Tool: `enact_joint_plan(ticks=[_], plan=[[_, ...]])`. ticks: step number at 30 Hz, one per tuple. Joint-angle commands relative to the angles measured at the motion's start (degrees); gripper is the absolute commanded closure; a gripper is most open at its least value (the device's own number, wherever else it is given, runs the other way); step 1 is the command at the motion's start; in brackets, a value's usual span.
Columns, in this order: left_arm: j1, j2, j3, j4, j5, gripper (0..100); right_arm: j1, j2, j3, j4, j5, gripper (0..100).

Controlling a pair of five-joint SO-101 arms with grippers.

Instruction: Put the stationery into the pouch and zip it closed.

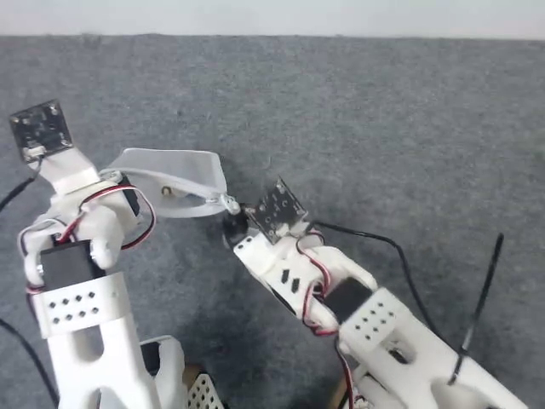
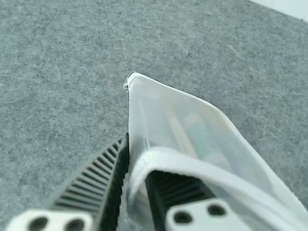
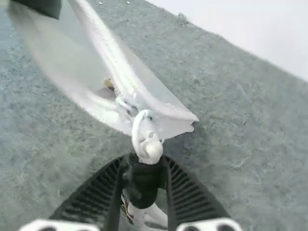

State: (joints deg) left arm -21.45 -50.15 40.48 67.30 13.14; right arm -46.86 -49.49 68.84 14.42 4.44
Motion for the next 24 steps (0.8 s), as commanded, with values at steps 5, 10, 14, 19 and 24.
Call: enact_joint_plan(ticks=[5, 10, 14, 19, 24], plan=[[-0.1, -0.2, -0.9, -2.2, 0.9, 99, -0.1, -10.3, 3.3, -0.7, 5.5, 99.3], [0.2, -0.2, -0.9, -2.2, 0.9, 99, -4.1, -11.0, 5.3, -0.7, 8.4, 99.3], [0.2, -0.2, -0.9, -2.3, 0.9, 95, -5.8, -10.9, 5.8, -0.3, 9.1, 99.3], [0.3, -0.5, 0.1, -2.4, 1.7, 82, -6.2, -11.1, 5.5, 3.1, 9.3, 99.3], [0.4, -0.5, 2.4, -5.5, 3.3, 76, -9.7, -11.1, 5.6, 5.1, 9.4, 99.3]])
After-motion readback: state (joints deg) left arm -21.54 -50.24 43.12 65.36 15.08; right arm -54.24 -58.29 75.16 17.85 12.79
